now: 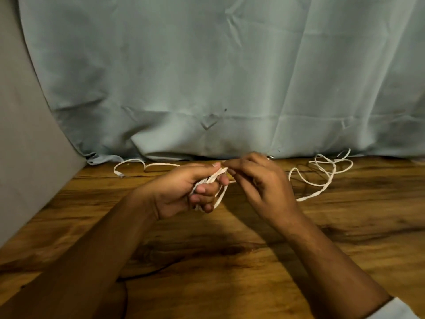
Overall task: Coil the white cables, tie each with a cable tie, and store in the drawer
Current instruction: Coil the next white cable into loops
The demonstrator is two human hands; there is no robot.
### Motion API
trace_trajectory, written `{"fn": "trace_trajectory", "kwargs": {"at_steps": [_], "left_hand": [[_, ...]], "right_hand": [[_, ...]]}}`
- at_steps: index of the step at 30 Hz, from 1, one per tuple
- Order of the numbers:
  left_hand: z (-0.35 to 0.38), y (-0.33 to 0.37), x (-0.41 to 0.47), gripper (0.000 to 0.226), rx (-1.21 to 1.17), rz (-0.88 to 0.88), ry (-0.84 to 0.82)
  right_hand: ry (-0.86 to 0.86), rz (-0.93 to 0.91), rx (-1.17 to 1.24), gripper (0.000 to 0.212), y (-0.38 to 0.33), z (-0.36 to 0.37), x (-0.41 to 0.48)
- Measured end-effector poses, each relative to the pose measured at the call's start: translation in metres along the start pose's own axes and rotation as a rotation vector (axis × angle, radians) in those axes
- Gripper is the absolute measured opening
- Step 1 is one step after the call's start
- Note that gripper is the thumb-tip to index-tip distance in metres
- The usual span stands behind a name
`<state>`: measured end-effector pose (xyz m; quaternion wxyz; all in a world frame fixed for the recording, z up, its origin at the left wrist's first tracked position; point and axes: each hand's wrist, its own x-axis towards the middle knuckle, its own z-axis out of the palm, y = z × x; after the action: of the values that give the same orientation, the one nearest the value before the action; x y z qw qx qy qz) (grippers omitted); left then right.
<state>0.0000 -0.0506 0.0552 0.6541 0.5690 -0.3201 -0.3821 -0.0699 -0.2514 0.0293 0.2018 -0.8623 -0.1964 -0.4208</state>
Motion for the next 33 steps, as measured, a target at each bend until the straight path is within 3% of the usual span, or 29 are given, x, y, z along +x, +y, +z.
{"fn": "trace_trajectory", "kwargs": {"at_steps": [8,13,19,23,26,29,33], "left_hand": [[-0.012,0.001,-0.002,0.032,-0.488,0.038,-0.245],[0.004,0.006,-0.002,0.033,-0.553,0.049,-0.345],[0.018,0.015,-0.005,0.032,-0.591,0.072,-0.383],[0.014,0.018,-0.005,0.028,-0.690,0.131,-0.300],[0.021,0.021,-0.002,0.028,-0.727,0.242,-0.070],[0.021,0.027,-0.004,0.034,-0.747,0.388,0.132],[0.008,0.030,-0.003,0.037,-0.722,0.407,0.191]], "right_hand": [[0.171,0.068,-0.195,0.060,-0.005,0.004,-0.003],[0.288,0.089,-0.233,0.051,0.001,-0.004,-0.003],[-0.013,0.153,-0.207,0.055,-0.008,0.001,0.000],[-0.128,0.111,-0.225,0.044,-0.021,0.006,0.002],[-0.178,0.100,-0.251,0.026,-0.026,0.009,0.002],[-0.227,0.077,-0.277,0.034,-0.029,0.009,0.002],[-0.240,0.030,-0.274,0.037,-0.040,0.013,0.003]]}}
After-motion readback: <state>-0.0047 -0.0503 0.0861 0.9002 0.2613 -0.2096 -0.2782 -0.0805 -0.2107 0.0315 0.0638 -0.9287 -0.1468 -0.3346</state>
